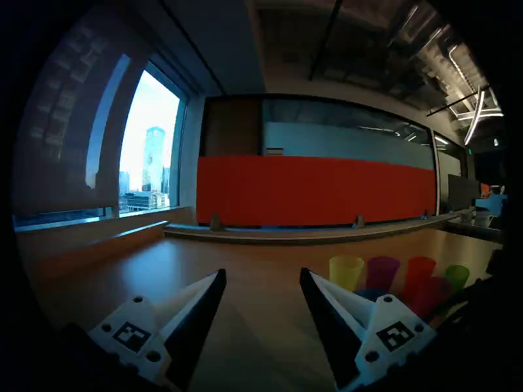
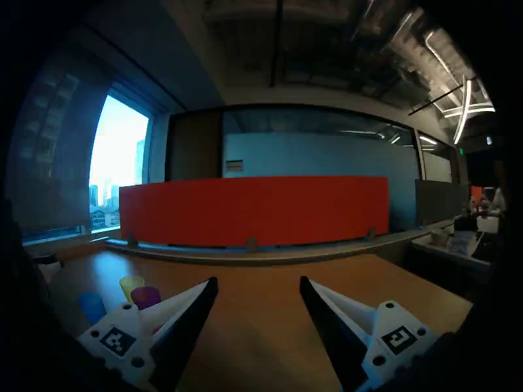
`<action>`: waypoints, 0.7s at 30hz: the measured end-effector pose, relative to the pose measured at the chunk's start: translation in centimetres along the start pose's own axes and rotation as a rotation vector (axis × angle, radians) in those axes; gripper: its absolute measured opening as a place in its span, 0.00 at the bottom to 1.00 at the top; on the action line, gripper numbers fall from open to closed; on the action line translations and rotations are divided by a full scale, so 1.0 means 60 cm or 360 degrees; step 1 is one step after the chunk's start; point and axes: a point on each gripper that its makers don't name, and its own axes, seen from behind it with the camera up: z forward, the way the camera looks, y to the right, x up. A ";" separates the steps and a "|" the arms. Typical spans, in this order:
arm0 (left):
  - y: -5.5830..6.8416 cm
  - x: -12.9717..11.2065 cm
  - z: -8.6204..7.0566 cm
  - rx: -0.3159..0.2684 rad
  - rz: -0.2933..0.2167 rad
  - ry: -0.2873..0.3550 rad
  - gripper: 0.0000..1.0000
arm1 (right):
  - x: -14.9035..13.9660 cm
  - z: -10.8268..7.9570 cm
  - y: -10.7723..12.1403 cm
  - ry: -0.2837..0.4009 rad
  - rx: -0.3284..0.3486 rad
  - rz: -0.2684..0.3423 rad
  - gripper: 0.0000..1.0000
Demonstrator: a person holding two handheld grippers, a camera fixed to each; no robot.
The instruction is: Pour water
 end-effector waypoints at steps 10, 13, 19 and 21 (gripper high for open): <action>0.003 -0.009 0.003 0.0000 0.0013 -0.0016 0.83 | 0.004 0.000 0.006 -0.0006 -0.0013 -0.0006 0.97; 0.004 -0.009 0.003 0.0001 0.0033 -0.0013 0.83 | 0.004 -0.001 0.008 -0.0005 -0.0019 -0.0008 0.97; 0.005 -0.009 0.003 -0.0003 0.0035 -0.0012 0.83 | 0.004 -0.002 0.009 -0.0006 -0.0023 0.0000 0.97; 0.006 -0.010 0.002 -0.0006 0.0037 -0.0012 0.83 | 0.004 -0.002 0.009 -0.0005 -0.0023 0.0003 0.97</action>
